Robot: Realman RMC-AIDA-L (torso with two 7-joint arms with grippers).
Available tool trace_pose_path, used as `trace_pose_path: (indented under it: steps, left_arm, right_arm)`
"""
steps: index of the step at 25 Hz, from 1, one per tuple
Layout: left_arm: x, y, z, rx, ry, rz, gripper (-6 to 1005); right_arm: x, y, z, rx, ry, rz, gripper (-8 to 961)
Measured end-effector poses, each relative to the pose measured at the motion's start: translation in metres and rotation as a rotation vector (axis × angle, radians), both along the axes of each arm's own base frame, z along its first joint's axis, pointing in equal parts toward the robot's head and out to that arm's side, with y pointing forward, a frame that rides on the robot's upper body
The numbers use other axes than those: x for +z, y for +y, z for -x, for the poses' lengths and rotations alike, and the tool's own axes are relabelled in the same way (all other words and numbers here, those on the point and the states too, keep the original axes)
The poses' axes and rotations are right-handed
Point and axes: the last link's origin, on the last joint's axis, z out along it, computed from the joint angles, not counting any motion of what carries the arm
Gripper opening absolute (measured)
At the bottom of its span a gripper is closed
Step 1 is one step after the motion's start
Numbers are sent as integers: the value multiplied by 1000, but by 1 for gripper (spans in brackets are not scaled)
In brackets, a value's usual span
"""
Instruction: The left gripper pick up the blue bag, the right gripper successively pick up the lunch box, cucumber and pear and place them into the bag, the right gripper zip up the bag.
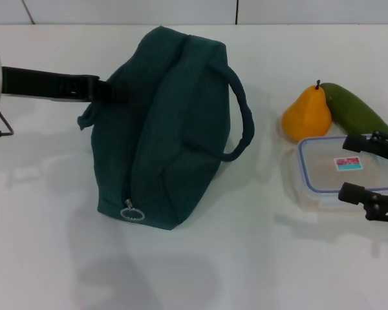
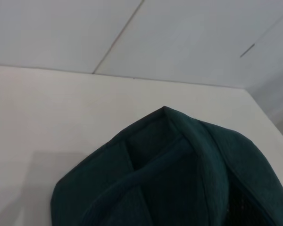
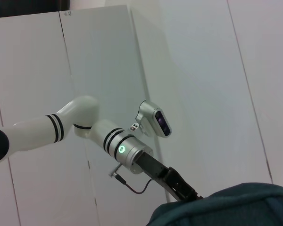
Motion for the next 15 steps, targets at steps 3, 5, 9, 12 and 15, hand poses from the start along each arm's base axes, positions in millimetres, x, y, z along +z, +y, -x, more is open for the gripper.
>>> trace_pose_path:
  steps: [3, 5, 9, 12, 15]
  left_arm:
    - [-1, 0, -3, 8, -17, 1, 46]
    - [0, 0, -7, 17, -42, -9, 44]
    - [2, -3, -7, 52, -109, -37, 40]
    - [2, -5, -5, 74, -137, -46, 40]
    - [4, -6, -1, 106, -162, -65, 40]
  right_arm:
    - [3, 1, -3, -35, 12, -8, 859]
    - [8, 2, -6, -81, 32, -13, 859]
    - [16, 2, -17, -195, 84, -10, 860]
    - [21, 5, -28, -311, 120, -16, 860]
    - [22, 6, -40, -416, 137, 2, 860]
